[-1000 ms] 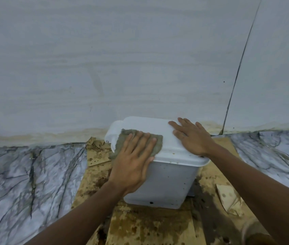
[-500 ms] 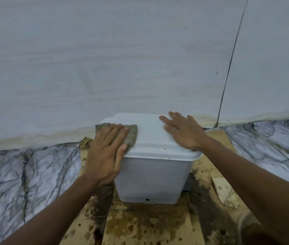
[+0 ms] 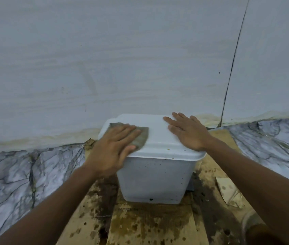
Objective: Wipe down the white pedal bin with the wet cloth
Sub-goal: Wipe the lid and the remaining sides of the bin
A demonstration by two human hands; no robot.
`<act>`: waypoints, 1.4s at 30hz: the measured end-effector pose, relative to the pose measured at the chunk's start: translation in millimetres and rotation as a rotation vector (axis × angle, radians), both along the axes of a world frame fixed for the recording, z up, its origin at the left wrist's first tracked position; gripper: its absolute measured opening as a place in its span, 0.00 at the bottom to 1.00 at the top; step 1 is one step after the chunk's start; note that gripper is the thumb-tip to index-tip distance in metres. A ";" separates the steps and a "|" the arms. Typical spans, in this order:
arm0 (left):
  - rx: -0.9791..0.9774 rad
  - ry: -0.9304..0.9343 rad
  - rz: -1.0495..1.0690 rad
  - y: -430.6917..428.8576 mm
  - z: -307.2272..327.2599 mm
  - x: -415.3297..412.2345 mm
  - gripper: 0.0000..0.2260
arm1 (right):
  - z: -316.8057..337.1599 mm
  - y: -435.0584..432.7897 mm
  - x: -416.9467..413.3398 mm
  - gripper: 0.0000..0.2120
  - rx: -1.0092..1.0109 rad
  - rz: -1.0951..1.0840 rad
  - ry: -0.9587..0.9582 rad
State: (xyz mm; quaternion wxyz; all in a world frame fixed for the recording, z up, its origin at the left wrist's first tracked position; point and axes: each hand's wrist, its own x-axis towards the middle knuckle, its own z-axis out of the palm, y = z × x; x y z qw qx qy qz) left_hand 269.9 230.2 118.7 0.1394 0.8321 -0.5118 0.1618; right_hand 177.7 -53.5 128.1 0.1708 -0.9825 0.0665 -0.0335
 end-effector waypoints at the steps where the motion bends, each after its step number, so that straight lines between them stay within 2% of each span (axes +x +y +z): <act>1: -0.029 0.031 0.019 10.6 -0.9 3.5 0.22 | 0.5 1.5 1.2 0.23 -0.008 0.000 0.002; 5: -0.077 0.012 0.035 0.1 -7.1 -1.4 0.21 | 0.5 2.9 3.4 0.24 -0.037 -0.017 0.027; 10: 0.003 -0.130 -0.033 -47.3 -8.2 -25.4 0.21 | -3.0 0.7 2.9 0.23 -0.031 -0.021 0.019; 14: 0.067 -0.175 -0.062 -42.9 -7.5 -20.3 0.21 | -3.0 -2.4 0.4 0.23 -0.005 -0.011 -0.004; 21: -0.084 0.059 0.087 17.0 -6.8 9.4 0.25 | -0.2 0.6 1.7 0.23 -0.040 -0.022 0.009; 24: -0.068 -0.049 0.155 -5.3 -14.2 -11.2 0.24 | -0.5 3.4 2.4 0.23 -0.052 -0.026 0.023; 27: 0.028 -0.147 0.118 -43.9 -17.4 -38.9 0.25 | -2.5 4.3 2.6 0.23 -0.049 -0.023 0.023; 32: 0.076 -0.180 0.048 -60.6 -15.5 -39.3 0.25 | -2.3 0.3 -1.0 0.23 -0.029 -0.024 -0.002; 38: -0.160 -0.042 0.226 -16.7 -15.8 -4.7 0.24 | -0.7 3.4 3.1 0.23 -0.033 -0.028 0.000; 42: -0.298 0.074 0.400 -30.3 -23.0 -35.0 0.26 | -1.7 3.6 1.1 0.23 -0.042 -0.025 0.010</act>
